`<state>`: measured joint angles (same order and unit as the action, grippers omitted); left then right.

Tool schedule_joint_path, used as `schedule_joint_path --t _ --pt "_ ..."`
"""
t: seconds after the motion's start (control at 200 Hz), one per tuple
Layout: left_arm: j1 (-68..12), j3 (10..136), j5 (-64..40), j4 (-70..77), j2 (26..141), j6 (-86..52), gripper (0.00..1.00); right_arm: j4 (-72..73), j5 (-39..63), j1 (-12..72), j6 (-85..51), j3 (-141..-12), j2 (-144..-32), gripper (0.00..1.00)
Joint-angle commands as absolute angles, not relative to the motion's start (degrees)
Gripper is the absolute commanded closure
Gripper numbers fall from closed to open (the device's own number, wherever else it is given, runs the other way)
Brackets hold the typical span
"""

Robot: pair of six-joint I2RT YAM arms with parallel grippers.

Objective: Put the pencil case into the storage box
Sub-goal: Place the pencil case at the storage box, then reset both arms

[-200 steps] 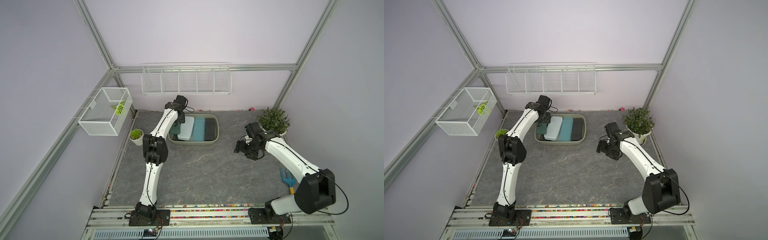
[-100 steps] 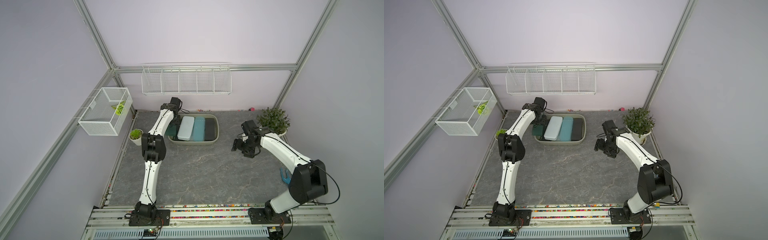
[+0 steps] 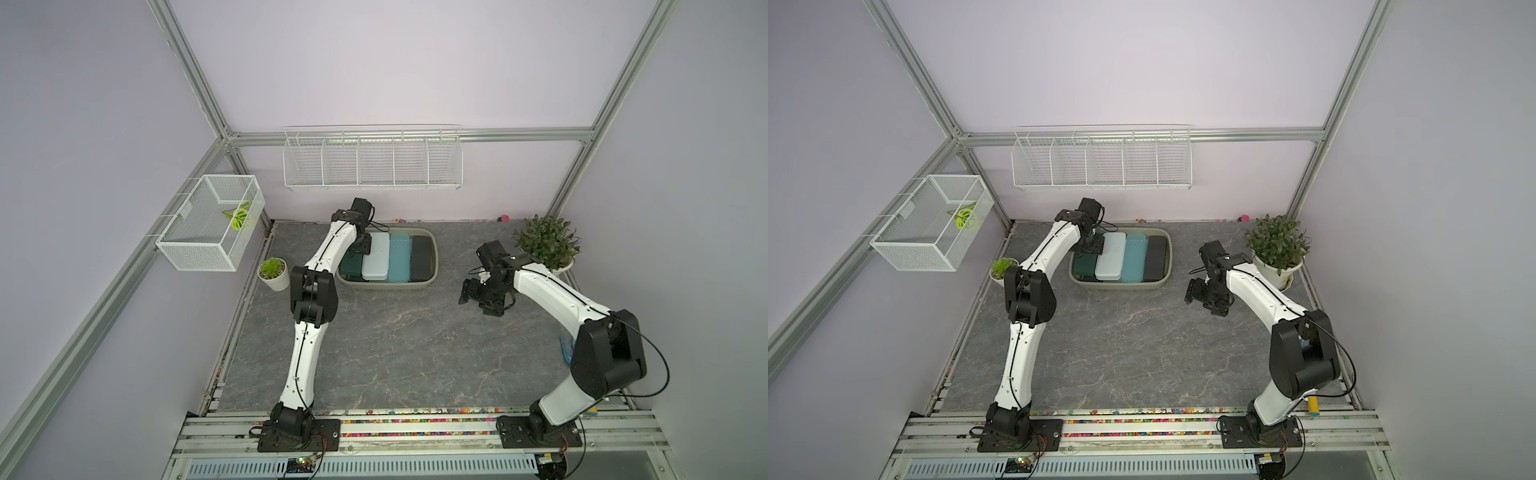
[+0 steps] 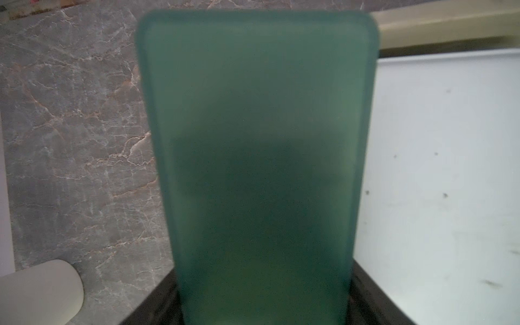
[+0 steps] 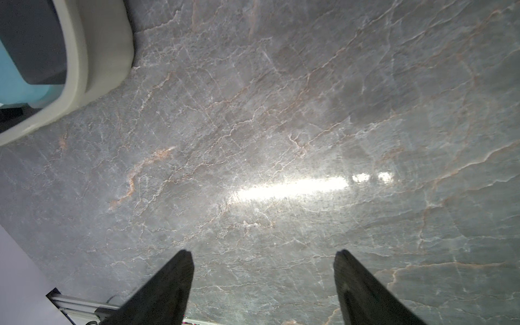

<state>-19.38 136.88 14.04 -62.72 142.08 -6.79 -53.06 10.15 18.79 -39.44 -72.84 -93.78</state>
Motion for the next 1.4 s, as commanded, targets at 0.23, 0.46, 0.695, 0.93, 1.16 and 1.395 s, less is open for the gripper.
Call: schedule_joint_path --t 0.23,0.46,0.695,0.93,1.16,1.395 --pt "-19.73 136.28 12.23 -63.55 144.47 -8.5 0.19 -53.24 10.9 19.24 -39.81 -73.5 -94.66 0.16" --pt "-19.78 136.26 13.28 -64.91 142.69 -9.39 0.06 -53.17 10.25 19.76 -39.66 -73.6 -93.85 0.16" --pt "-19.73 136.54 16.36 -66.82 133.0 -13.54 0.04 -53.49 2.33 20.04 -35.08 -76.59 -89.05 0.16" --pt "-22.11 108.95 26.29 -50.12 104.33 -15.8 0.03 -38.34 -19.19 19.88 -25.16 -66.38 -75.1 0.14" --pt "-18.24 71.54 33.13 -24.27 76.5 -17.22 0.05 -15.22 -31.6 16.47 -10.81 -47.04 -64.14 0.05" --pt "-14.36 35.61 31.03 11.38 61.05 -5.08 0.02 18.07 -29.38 13.46 -5.19 -28.94 -65.94 0.02"
